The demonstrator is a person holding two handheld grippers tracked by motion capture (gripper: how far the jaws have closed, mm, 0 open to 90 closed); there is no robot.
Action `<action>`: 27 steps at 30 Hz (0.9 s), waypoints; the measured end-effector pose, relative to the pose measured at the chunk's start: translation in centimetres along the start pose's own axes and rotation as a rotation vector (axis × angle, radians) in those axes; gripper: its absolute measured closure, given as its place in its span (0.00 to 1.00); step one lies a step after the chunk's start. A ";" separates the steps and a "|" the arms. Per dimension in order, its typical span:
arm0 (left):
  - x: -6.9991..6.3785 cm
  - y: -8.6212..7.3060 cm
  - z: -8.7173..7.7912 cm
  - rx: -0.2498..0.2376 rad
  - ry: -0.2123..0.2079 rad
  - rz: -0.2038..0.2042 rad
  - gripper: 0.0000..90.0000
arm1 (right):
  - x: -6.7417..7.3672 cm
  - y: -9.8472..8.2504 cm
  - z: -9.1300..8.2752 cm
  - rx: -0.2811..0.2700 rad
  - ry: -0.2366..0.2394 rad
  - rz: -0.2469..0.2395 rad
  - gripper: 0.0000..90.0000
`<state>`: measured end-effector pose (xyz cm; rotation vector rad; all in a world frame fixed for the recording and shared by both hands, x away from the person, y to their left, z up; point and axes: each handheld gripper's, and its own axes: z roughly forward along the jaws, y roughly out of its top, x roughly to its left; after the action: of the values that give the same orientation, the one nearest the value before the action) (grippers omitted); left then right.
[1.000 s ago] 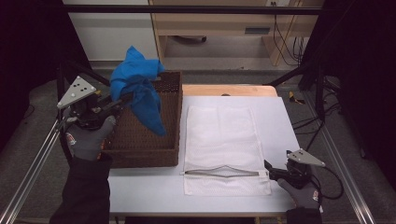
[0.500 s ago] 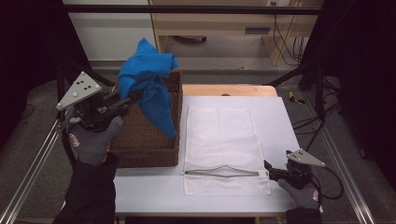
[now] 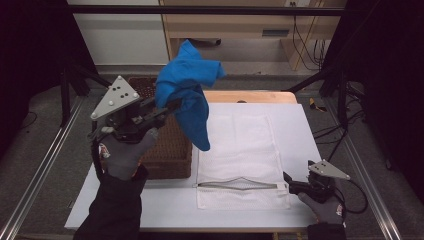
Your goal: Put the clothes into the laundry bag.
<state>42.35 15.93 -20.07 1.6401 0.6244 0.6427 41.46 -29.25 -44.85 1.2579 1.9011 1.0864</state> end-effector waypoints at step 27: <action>-6.5 -4.5 9.2 0.105 -0.131 0.024 0.82 | -0.3 -0.2 -0.1 0.016 -0.015 0.003 0.06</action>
<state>44.15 5.65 -26.23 1.7740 0.5515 0.5217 41.41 -29.61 -44.91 1.2745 1.9007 1.0623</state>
